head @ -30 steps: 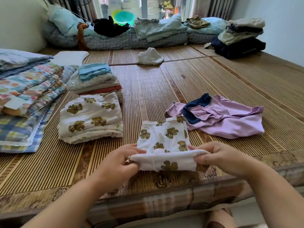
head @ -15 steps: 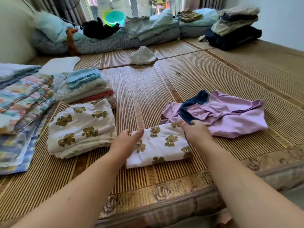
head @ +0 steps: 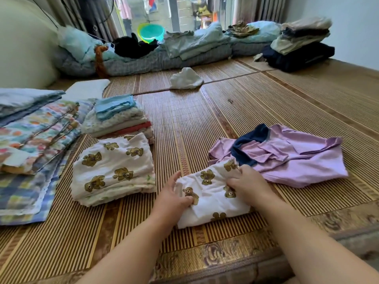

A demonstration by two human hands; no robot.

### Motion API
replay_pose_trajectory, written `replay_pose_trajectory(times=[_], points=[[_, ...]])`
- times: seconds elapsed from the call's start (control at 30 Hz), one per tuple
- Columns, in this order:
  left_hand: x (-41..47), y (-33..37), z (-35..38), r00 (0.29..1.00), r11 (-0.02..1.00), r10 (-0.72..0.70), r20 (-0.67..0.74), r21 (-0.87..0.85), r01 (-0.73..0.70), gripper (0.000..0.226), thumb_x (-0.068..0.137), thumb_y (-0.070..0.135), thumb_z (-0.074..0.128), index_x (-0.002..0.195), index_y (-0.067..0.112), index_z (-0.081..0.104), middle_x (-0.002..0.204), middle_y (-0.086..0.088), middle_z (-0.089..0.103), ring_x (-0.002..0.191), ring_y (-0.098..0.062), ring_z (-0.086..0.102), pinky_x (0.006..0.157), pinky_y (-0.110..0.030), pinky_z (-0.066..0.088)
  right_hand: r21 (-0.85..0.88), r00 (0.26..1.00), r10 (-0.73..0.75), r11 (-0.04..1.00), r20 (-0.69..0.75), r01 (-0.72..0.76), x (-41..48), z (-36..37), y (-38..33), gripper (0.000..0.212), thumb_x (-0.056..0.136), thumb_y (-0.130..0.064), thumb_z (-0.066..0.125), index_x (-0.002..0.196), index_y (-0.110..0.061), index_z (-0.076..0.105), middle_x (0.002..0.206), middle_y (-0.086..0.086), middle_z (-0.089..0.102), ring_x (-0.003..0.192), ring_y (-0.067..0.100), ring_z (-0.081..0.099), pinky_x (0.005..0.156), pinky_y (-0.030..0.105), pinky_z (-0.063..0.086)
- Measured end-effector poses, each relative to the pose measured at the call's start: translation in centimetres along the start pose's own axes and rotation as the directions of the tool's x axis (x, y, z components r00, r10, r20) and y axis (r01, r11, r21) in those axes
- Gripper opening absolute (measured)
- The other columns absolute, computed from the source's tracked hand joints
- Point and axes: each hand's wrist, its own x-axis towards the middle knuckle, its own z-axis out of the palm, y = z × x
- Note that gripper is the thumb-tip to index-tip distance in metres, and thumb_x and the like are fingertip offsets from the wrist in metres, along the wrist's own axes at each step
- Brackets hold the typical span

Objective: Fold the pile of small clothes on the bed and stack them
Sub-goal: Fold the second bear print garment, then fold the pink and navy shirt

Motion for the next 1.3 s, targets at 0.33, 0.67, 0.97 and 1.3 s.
replay_pose_trajectory(times=[0.33, 0.67, 0.97, 1.3], points=[[-3.8, 3.5, -5.6, 0.955, 0.955, 0.296, 0.003, 0.005, -0.296, 0.060, 0.077, 0.003, 0.064, 0.130, 0.032, 0.056, 0.129, 0.020, 0.054, 0.124, -0.011, 0.054, 0.103, -0.040, 0.048, 0.260, 0.950, -0.304, 0.913, -0.077, 0.313, -3.2, -2.1, -4.5, 0.035, 0.093, -0.011, 0.056, 0.122, -0.030, 0.064, 0.118, -0.011, 0.060, 0.089, -0.002, 0.059, 0.069, 0.009, 0.048], [-1.4, 6.4, -20.4, 0.836, 0.885, 0.459, -0.301, 0.231, -0.403, 0.061, 0.075, 0.012, 0.068, 0.128, 0.038, 0.051, 0.114, 0.030, 0.052, 0.115, -0.003, 0.055, 0.101, -0.033, 0.046, 0.232, 0.857, -0.515, 0.831, -0.022, 0.505, 2.6, 4.4, -21.1, 0.051, 0.095, -0.007, 0.046, 0.137, -0.037, 0.048, 0.129, -0.002, 0.055, 0.085, 0.003, 0.054, 0.068, 0.012, 0.044], [4.3, 3.0, -24.0, 0.956, 0.824, 0.132, -0.263, 0.565, 0.042, 0.072, 0.077, 0.018, 0.068, 0.144, 0.027, 0.044, 0.150, -0.012, 0.037, 0.137, -0.025, 0.035, 0.108, -0.033, 0.031, -0.012, 0.915, -0.389, 0.920, 0.104, 0.392, 6.8, 9.5, -22.8, 0.050, 0.089, -0.025, 0.060, 0.136, -0.027, 0.043, 0.130, 0.006, 0.054, 0.112, 0.024, 0.055, 0.097, 0.038, 0.046], [2.8, 8.3, -10.2, 0.869, 0.575, 0.494, -0.010, 0.754, -0.318, 0.048, 0.087, 0.037, 0.060, 0.133, 0.043, 0.049, 0.157, 0.004, 0.019, 0.144, -0.022, 0.008, 0.117, -0.048, 0.018, -0.310, 0.866, -0.495, 0.836, -0.071, 0.453, 2.8, 3.5, -12.5, 0.066, 0.088, -0.038, 0.060, 0.146, -0.034, 0.029, 0.142, -0.002, 0.040, 0.127, 0.018, 0.045, 0.100, 0.041, 0.044]])
